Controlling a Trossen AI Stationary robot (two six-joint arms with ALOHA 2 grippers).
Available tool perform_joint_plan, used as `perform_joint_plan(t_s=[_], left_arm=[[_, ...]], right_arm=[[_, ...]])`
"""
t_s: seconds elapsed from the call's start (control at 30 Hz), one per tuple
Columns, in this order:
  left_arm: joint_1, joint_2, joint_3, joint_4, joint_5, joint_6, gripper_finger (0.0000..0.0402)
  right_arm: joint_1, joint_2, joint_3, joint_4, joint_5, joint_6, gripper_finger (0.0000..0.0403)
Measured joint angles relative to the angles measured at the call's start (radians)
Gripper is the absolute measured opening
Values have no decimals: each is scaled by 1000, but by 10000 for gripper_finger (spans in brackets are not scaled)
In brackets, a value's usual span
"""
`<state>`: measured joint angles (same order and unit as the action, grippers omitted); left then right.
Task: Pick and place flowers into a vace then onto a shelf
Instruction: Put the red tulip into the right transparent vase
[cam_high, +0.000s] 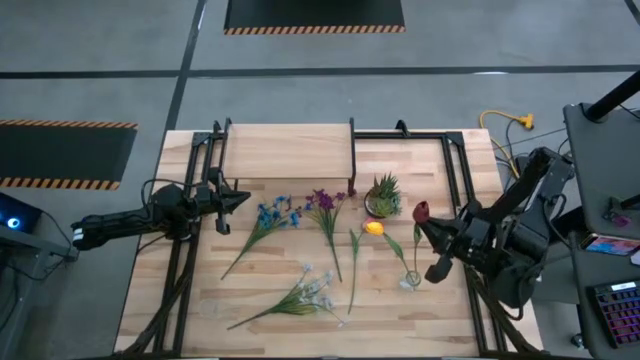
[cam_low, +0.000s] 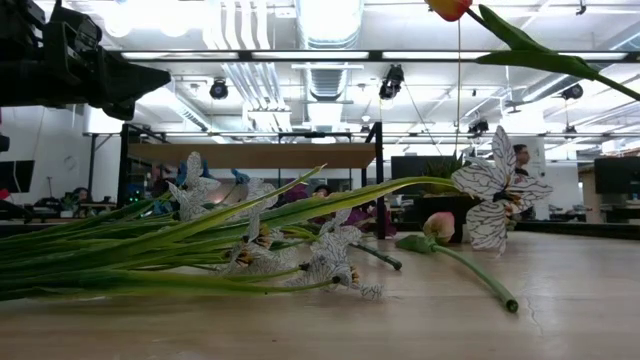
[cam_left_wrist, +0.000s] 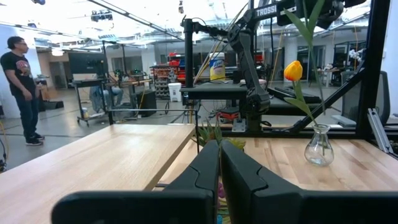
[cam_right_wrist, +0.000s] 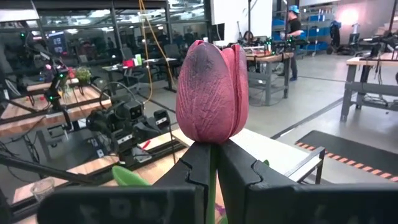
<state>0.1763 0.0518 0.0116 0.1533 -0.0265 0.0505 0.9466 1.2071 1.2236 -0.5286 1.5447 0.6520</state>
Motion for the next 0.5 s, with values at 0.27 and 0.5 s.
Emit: perform_joint_plan(t_s=[0.27,0.5], left_arm=[[0,0,0,0,0,0,0],[0,0,0,0,0,0,0]], right_arm=[[0,54,0,-11,2,-21,13],[9,110,0,-14,26,2,13]])
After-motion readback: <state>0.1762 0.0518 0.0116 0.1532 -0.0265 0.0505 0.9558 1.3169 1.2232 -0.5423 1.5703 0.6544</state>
